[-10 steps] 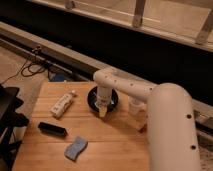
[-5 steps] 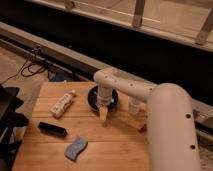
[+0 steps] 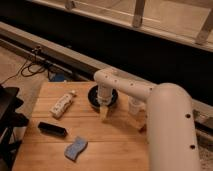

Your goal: Pick up the ceramic bowl

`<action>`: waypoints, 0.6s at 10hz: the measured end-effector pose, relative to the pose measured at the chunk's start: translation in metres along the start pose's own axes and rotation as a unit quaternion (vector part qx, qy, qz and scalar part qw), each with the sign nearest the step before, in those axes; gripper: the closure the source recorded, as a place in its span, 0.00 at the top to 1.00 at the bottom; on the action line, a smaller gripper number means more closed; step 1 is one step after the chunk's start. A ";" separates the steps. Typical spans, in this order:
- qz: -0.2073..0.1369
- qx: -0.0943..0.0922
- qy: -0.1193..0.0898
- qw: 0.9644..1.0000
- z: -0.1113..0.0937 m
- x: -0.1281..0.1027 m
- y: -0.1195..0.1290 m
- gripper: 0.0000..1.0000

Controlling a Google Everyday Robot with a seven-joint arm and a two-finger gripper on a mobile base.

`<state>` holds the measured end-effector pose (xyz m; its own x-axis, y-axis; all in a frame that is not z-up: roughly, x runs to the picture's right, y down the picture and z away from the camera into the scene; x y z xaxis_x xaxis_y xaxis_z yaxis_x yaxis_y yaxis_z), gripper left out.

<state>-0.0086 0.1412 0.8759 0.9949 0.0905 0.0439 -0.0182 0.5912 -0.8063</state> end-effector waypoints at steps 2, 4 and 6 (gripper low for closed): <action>-0.001 0.000 0.000 1.000 -0.003 0.000 -0.001 0.19; -0.006 0.003 -0.001 1.000 -0.014 -0.002 -0.002 0.03; -0.013 0.007 -0.003 1.000 -0.031 -0.005 -0.002 0.02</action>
<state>-0.0106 0.1152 0.8591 0.9945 0.0796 0.0676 0.0057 0.6046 -0.7965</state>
